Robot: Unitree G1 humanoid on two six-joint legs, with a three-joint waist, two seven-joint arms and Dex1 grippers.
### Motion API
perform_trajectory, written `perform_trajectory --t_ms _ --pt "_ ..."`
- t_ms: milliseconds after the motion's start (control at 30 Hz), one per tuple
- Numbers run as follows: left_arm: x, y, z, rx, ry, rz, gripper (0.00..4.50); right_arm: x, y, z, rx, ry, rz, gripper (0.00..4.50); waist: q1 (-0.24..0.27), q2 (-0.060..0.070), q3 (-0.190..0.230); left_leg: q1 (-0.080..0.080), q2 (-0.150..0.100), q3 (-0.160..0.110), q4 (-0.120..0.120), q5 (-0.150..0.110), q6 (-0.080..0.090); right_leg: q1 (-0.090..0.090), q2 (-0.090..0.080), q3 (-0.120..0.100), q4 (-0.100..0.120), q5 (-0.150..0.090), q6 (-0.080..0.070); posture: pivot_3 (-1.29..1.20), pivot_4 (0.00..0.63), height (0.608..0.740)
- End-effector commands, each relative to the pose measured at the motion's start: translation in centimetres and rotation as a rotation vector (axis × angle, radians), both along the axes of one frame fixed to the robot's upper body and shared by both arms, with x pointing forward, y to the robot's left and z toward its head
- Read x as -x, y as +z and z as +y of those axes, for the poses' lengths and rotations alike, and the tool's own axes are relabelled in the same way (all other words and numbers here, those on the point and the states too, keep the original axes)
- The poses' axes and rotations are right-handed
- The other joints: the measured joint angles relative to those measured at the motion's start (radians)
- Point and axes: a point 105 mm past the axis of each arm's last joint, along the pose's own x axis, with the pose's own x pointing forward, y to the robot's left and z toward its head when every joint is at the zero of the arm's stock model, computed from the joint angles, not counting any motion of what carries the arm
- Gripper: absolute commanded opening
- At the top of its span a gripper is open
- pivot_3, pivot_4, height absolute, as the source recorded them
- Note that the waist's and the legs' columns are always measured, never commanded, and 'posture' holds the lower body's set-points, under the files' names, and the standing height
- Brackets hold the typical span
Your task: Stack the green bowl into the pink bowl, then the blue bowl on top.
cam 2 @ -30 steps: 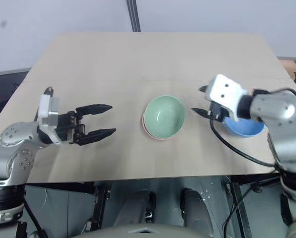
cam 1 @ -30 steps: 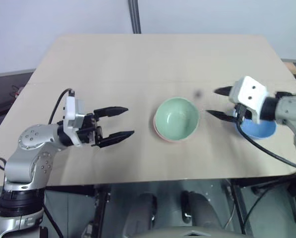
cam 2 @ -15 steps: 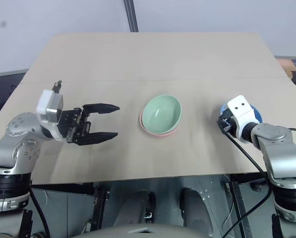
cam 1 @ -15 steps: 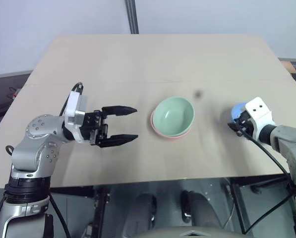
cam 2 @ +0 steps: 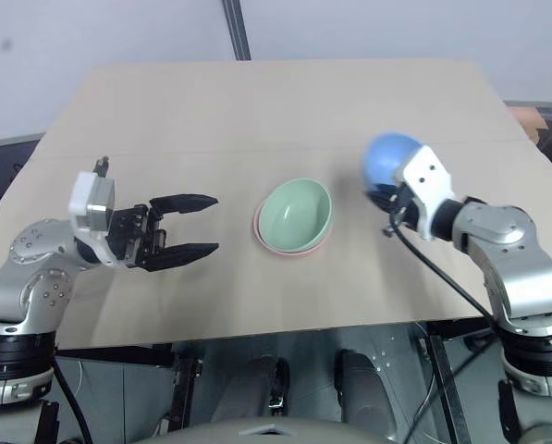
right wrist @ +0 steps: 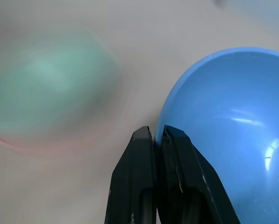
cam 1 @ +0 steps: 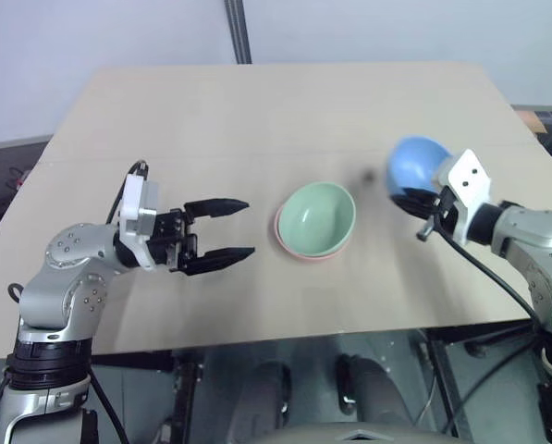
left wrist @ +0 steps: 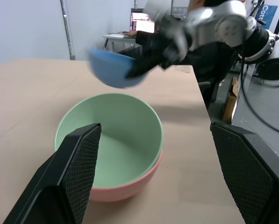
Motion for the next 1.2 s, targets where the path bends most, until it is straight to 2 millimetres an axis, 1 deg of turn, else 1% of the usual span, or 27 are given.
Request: perform_trajectory --t_ms 33,133,200,333,433,500,567,633,667,700,733,767,800,867,900,933,1033,1133,1200 --pt "0.1 0.6 0.2 0.006 0.024 -0.045 3.95 2.8 1.4 4.1 0.031 0.277 -0.068 0.06 0.000 0.000 0.000 0.000 0.000 0.000 0.000 0.000 0.000 0.000 0.000 0.000 0.000 0.000 0.000 0.00 0.150 0.740" --pt "0.1 0.6 0.3 0.006 0.037 -0.048 3.95 3.5 1.3 6.1 0.044 0.391 -0.055 0.06 0.004 0.000 0.000 0.000 -0.001 0.000 0.000 0.000 0.000 0.000 -0.001 0.000 0.000 0.001 -0.004 0.00 0.150 0.740" --pt "0.1 0.6 0.3 0.008 0.044 -0.049 3.95 3.3 1.0 6.7 0.065 0.414 -0.036 0.06 0.004 0.000 0.000 -0.001 -0.001 0.000 0.000 0.000 0.000 0.000 -0.002 0.000 0.000 0.001 -0.005 0.00 0.150 0.740" --pt "0.6 0.5 0.4 0.005 0.055 -0.050 3.95 1.3 -2.6 6.9 0.225 0.399 -0.018 0.06 0.002 -0.001 0.000 0.000 -0.002 0.000 0.000 0.000 0.000 0.000 -0.003 0.000 0.000 0.000 -0.007 0.00 0.150 0.740" --pt "1.0 0.5 0.4 0.001 0.068 -0.049 3.95 -0.1 -3.6 6.7 0.289 0.378 -0.037 0.06 0.001 -0.001 0.000 -0.001 -0.002 0.000 0.000 0.000 0.000 0.000 -0.003 0.000 0.000 0.000 -0.007 0.00 0.150 0.740" --pt "1.1 0.6 0.5 0.000 0.080 -0.051 3.95 -0.2 -3.2 6.8 0.276 0.380 -0.040 0.78 0.002 -0.001 0.000 -0.001 -0.002 0.000 0.000 0.000 0.000 0.000 -0.002 0.000 0.000 0.000 -0.007 0.00 0.150 0.740" --pt "1.2 0.6 0.6 0.001 0.088 -0.052 3.95 0.4 -3.0 6.8 0.269 0.413 -0.025 1.52 0.002 -0.001 0.000 -0.001 -0.002 0.000 0.000 0.000 0.000 0.000 -0.002 0.000 0.000 0.000 -0.007 0.00 0.150 0.740" --pt "1.3 0.6 0.6 0.002 0.099 -0.050 3.95 0.9 -2.8 6.8 0.260 0.426 -0.026 2.57 0.003 -0.001 0.000 -0.001 -0.002 0.000 0.000 0.000 0.000 0.000 -0.003 0.000 0.000 0.000 -0.007 0.00 0.150 0.740" --pt "1.2 0.6 0.7 0.002 0.111 -0.051 3.95 1.1 -2.5 6.9 0.244 0.429 -0.024 3.00 0.003 -0.001 0.000 -0.001 -0.002 0.000 0.000 0.000 0.000 0.000 -0.003 0.000 0.000 0.000 -0.007 0.00 0.150 0.740" --pt "1.1 0.5 0.7 0.003 0.124 -0.053 3.95 1.2 -1.8 6.9 0.205 0.417 -0.034 3.38 0.003 -0.001 0.000 -0.001 -0.002 0.000 0.000 0.000 0.000 0.000 -0.003 0.000 0.000 0.000 -0.007 0.00 0.150 0.740" --pt "1.0 0.5 0.7 0.004 0.132 -0.055 3.95 1.2 -1.2 6.8 0.178 0.408 -0.041 3.92 0.003 -0.001 0.000 -0.001 -0.002 0.000 0.000 0.000 0.000 0.000 -0.003 0.000 0.000 0.000 -0.006 0.00 0.150 0.740" --pt "0.7 0.5 0.7 0.005 0.161 -0.063 3.95 1.5 -0.3 6.6 0.125 0.399 -0.033 4.32 0.003 -0.001 0.000 -0.001 -0.002 0.000 0.000 0.000 0.000 0.000 -0.003 0.000 0.000 0.001 -0.006 0.00 0.150 0.740" --pt "0.5 0.5 0.7 0.005 0.182 -0.074 3.95 1.7 0.5 6.2 0.070 0.382 -0.024 4.32 0.005 -0.001 0.000 -0.001 -0.002 0.000 0.000 0.000 0.000 0.000 -0.003 0.000 0.000 0.001 -0.006 0.00 0.150 0.740" --pt "0.4 0.6 0.7 0.027 0.201 -0.091 3.95 1.9 1.5 5.5 -0.003 0.343 -0.014 4.32 0.007 -0.001 0.000 -0.001 -0.002 -0.001 0.000 0.000 0.000 0.000 -0.004 -0.001 0.000 0.001 -0.005 0.00 0.150 0.740" --pt "0.5 0.5 0.6 0.036 0.205 -0.074 4.36 1.7 1.5 4.8 -0.023 0.303 -0.001 4.39 0.007 -0.001 0.000 -0.001 -0.002 -0.001 0.000 0.000 0.000 0.000 -0.005 -0.001 0.000 0.002 -0.005 0.00 0.150 0.740" --pt "0.6 0.3 0.6 0.034 0.202 -0.056 4.48 1.6 1.3 4.1 -0.023 0.268 0.002 4.39 0.008 -0.002 -0.001 -0.001 -0.002 -0.001 0.000 0.000 0.000 0.000 -0.005 -0.001 0.000 0.002 -0.005 0.00 0.150 0.740" --pt "0.8 -0.7 0.7 0.025 0.226 -0.013 4.50 1.3 0.1 0.8 -0.015 0.154 0.045 4.45 0.010 -0.002 -0.001 -0.001 -0.002 -0.001 0.000 0.000 0.000 0.000 -0.008 -0.001 -0.001 0.001 -0.007 0.00 0.150 0.740" --pt "0.7 -1.1 1.3 0.023 0.298 0.010 4.50 1.4 -1.1 -2.4 -0.010 0.052 0.105 4.45 0.012 -0.001 -0.001 -0.001 -0.002 0.000 0.000 0.000 0.000 0.000 -0.008 -0.001 -0.001 0.000 -0.007 0.00 0.150 0.740" --pt "0.6 -1.4 1.7 0.022 0.342 0.048 4.50 1.1 -1.2 -4.6 -0.024 -0.055 0.082 4.45 0.014 -0.002 -0.001 -0.001 -0.002 0.000 0.000 0.000 0.000 0.000 -0.008 -0.001 -0.001 0.000 -0.007 0.00 0.150 0.740"
